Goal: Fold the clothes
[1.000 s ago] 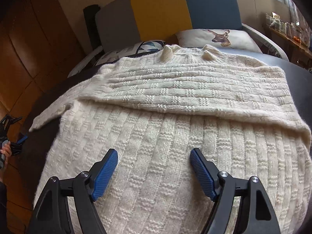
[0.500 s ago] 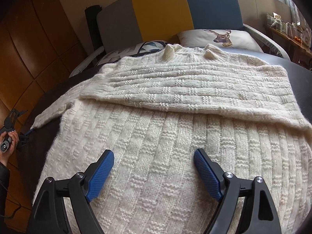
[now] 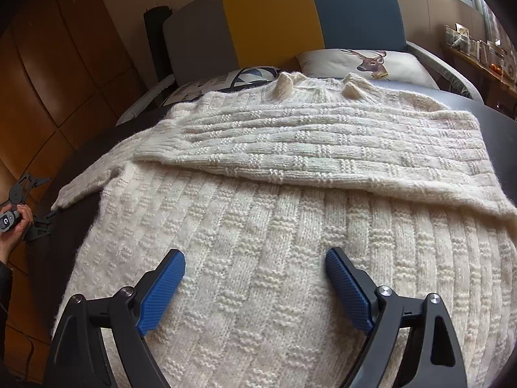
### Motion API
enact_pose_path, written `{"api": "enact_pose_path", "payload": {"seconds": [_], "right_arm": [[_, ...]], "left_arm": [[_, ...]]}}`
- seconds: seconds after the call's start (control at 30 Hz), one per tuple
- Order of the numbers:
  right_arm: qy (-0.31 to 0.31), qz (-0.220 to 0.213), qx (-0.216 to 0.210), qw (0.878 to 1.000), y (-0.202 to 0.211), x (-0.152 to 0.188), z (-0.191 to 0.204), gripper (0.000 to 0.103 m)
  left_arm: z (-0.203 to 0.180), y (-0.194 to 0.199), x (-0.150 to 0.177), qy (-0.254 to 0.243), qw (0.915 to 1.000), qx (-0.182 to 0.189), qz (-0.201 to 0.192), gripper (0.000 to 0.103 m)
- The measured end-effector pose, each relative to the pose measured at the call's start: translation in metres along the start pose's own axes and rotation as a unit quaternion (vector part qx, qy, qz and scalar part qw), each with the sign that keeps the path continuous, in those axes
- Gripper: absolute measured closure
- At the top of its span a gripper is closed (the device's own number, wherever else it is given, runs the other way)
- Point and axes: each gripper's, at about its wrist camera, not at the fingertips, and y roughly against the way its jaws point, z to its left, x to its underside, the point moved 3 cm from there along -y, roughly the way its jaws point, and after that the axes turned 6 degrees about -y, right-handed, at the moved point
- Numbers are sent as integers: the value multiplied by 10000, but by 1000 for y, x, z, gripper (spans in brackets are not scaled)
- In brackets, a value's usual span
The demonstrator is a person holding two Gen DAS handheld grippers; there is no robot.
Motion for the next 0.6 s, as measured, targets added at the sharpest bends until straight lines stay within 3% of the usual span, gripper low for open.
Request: {"api": "enact_pose_path", "payload": {"seconds": [0.07,0.13,0.2,0.27,0.37,0.47,0.6], "right_arm": [[-33,-10,-45,10000,1,0,-1,11],[-68,-19,-92,9999,1,-1,-2,11],[-103,-28,-141,9998,2,-1,-3,11],[-149,-40,-198,9997,2,-1,-4,11],[-232,-61,-300,9993,4,-2,-7,11],[-310,-80,-392,9987,4,-2,-9,11],[-400,-103,-495,9979,5,-3,-12,11]], "left_arm": [[0,-4,-1,22,9999,28,96,29],[7,-10,-1,137,9997,-33,195,39],[14,-16,-1,253,9992,-93,293,72],[23,-18,-2,409,9985,-107,360,89],[31,-15,-2,462,9982,-66,379,90],[26,-13,1,169,9992,-157,318,94],[8,-14,13,-206,9991,10,380,95]]}}
